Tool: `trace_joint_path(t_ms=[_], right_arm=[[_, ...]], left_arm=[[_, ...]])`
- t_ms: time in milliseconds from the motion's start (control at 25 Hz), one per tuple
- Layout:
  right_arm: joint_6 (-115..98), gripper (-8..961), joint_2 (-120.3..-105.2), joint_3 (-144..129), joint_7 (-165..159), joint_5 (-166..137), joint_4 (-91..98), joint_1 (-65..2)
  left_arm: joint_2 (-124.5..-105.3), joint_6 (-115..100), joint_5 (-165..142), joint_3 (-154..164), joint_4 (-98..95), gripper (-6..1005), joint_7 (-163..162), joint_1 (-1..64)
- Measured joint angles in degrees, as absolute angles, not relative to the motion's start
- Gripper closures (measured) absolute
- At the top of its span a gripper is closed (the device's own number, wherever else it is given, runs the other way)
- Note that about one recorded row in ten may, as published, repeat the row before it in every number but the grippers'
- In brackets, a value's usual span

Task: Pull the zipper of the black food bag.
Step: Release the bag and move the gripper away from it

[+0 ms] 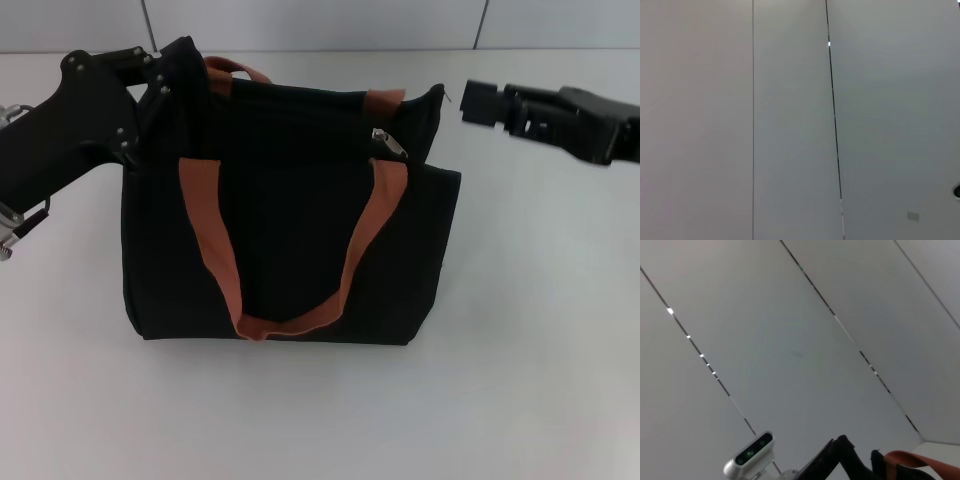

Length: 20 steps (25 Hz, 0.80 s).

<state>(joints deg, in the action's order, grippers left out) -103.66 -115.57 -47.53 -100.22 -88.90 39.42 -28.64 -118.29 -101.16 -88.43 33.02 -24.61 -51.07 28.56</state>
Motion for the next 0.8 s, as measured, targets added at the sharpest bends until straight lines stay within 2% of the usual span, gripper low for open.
trace_joint_path(t_ms=[200,400,800], right_arm=[[-107.81,497,-115.71,-48.03,-84.67,-89.59,35.40,-26.85],[-109.39,393,-117.20,-48.11,-69.06,-92.72,33.92,-22.92],[-106.05,191,-118.00,-47.99,-51.74,-103.84,27.83,-21.32]], left_arm=[[-118.30,-100.66,-88.48,33.17,-24.60,884,-51.12,28.06],[-118.29,-100.56,-88.53,33.25,-24.61,883,-51.69,27.53],[-118.10,-99.45,-88.77,33.09,-24.61,880,-54.83,27.36]])
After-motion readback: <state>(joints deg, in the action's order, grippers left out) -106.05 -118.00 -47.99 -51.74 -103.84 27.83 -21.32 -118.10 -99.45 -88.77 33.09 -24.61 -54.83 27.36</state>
